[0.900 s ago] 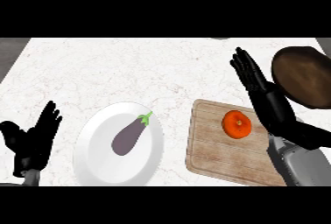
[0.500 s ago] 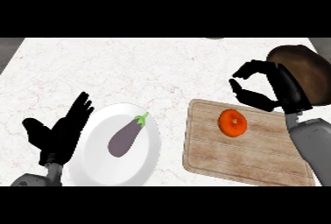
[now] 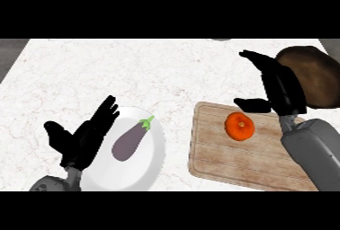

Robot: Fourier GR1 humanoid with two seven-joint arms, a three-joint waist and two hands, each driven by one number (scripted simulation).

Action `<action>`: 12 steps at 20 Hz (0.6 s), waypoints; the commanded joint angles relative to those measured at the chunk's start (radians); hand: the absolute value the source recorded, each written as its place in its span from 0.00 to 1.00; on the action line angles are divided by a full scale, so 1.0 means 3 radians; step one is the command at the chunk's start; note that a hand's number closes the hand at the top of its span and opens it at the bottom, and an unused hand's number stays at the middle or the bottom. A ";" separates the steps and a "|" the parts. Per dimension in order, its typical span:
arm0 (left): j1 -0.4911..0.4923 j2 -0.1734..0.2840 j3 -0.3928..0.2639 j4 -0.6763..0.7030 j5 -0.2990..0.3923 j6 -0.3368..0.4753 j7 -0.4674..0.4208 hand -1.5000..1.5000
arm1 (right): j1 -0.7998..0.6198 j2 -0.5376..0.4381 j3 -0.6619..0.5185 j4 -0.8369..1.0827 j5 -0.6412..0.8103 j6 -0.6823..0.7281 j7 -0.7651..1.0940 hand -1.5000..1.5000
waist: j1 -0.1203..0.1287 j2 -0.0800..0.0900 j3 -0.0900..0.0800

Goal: Pick the squash from the cutting board and place it in the pan

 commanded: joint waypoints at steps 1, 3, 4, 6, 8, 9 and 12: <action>-0.0140 -0.0053 -0.0024 0.0103 -0.0033 -0.0037 -0.0008 0.50 | -0.0259 -0.0069 0.0400 0.0129 0.0312 0.0749 0.0738 0.00 | 0.0022 0.0003 -0.0011; -0.0034 0.0008 -0.0007 -0.0010 0.0018 -0.0057 0.0050 0.50 | -0.0241 -0.0155 0.0543 0.0257 0.0381 0.1146 0.1040 0.00 | 0.0073 -0.0015 -0.0013; -0.0052 -0.0015 -0.0030 0.0063 -0.0010 -0.0049 0.0042 0.50 | -0.0298 -0.0040 0.0697 0.0265 0.0424 0.1349 0.1251 0.00 | 0.0083 -0.0009 -0.0020; -0.0070 -0.0069 -0.0097 0.0024 -0.0040 -0.0057 0.0008 0.50 | -0.0520 -0.0071 0.0803 0.0408 0.0454 0.1844 0.1533 0.00 | 0.0142 -0.0005 -0.0027; -0.0004 -0.0065 -0.0126 0.0067 -0.0054 -0.0090 -0.0020 0.50 | -0.0598 0.0115 0.0901 0.0471 0.0390 0.2246 0.1905 0.00 | 0.0135 -0.0005 -0.0019; -0.0141 -0.0077 -0.0057 0.0053 -0.0040 -0.0037 0.0040 0.50 | -0.0756 0.0161 0.0873 0.0518 0.0340 0.2480 0.2044 0.00 | 0.0113 -0.0001 -0.0011; -0.0093 -0.0116 -0.0067 0.0091 -0.0032 -0.0048 0.0008 0.50 | -0.0940 0.0559 0.0893 0.0715 0.0119 0.3062 0.2500 0.00 | 0.0119 0.0008 -0.0004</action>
